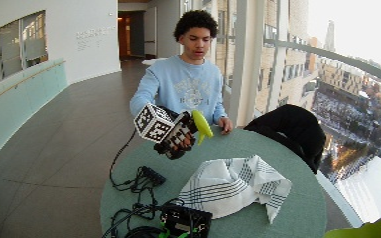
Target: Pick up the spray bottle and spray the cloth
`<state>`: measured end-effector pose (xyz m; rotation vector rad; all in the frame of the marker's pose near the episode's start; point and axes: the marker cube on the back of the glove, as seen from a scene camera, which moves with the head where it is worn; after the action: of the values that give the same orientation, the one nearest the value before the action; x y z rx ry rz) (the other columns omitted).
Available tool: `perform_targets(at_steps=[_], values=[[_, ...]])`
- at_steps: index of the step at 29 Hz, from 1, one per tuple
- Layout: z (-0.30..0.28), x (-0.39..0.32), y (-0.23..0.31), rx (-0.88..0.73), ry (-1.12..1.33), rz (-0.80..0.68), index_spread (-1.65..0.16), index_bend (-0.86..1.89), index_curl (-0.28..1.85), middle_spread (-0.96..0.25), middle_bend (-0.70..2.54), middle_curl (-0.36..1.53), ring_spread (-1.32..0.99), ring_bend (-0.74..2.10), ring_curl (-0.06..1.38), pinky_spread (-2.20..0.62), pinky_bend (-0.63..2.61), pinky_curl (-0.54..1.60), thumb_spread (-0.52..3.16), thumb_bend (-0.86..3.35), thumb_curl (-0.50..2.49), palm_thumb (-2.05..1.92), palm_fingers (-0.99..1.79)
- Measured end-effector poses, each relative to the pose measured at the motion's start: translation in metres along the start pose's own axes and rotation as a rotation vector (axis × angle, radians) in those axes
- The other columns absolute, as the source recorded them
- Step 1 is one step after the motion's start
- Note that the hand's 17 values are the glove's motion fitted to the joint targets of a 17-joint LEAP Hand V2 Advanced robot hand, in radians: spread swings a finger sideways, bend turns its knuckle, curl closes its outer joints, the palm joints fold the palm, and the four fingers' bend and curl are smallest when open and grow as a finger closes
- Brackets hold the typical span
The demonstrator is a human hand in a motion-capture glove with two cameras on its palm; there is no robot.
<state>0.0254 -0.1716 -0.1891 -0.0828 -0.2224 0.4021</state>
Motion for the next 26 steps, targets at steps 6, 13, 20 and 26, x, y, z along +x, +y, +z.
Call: perform_targets(at_steps=[6,13,20,26], values=[[0.003,-0.005,-0.002,-0.001,-0.012,-0.013,-0.22,0.17,0.48,-0.09,0.51,0.5,-0.05,0.49,0.42,0.11,0.16,0.25,1.16,-0.02,0.41,0.83,1.14],[0.013,-0.033,0.005,0.05,-0.09,-0.132,-0.22,0.17,0.48,-0.09,0.51,0.5,-0.05,0.5,0.42,0.12,0.16,0.25,1.16,-0.02,0.41,0.83,1.14],[0.046,-0.089,0.014,0.084,-0.242,-0.366,-0.22,0.17,0.48,-0.09,0.5,0.5,-0.05,0.49,0.42,0.12,0.15,0.25,1.16,-0.02,0.4,0.84,1.13],[0.101,-0.14,0.014,0.058,-0.331,-0.529,-0.23,0.18,0.49,-0.09,0.5,0.49,-0.05,0.49,0.42,0.12,0.15,0.25,1.16,-0.01,0.4,0.84,1.14]])
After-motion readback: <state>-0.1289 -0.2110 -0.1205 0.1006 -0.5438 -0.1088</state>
